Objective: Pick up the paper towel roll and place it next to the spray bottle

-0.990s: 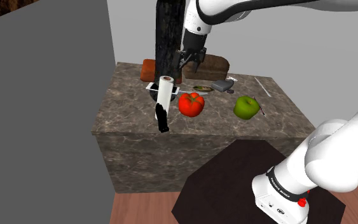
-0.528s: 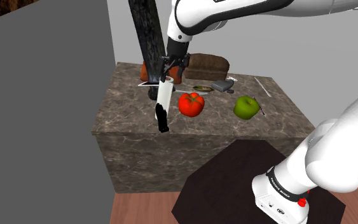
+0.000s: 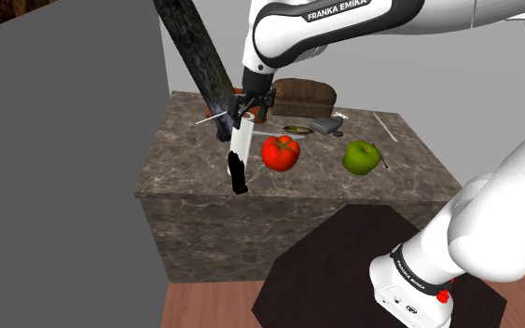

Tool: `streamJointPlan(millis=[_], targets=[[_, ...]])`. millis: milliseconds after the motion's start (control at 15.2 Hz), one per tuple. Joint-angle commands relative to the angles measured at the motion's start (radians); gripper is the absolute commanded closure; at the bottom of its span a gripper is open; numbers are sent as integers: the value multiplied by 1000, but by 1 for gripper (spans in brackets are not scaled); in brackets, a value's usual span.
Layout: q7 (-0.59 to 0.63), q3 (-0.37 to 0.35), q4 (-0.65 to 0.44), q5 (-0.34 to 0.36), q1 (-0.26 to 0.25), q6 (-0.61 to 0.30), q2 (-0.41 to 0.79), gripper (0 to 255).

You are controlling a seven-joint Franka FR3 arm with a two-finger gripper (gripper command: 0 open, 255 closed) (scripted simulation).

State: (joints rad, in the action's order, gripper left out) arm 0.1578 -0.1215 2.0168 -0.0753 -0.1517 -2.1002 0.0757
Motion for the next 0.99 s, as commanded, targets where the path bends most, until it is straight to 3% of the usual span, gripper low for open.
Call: streamJointPlan(millis=[0,198,264,924], targets=[[0,0,1,0,0,-2,1,0],[0,0,0,0,0,-1,1,0],[0,0,0,0,0,-1,1,255],[1,0,-7,0,0,11,-4,255]])
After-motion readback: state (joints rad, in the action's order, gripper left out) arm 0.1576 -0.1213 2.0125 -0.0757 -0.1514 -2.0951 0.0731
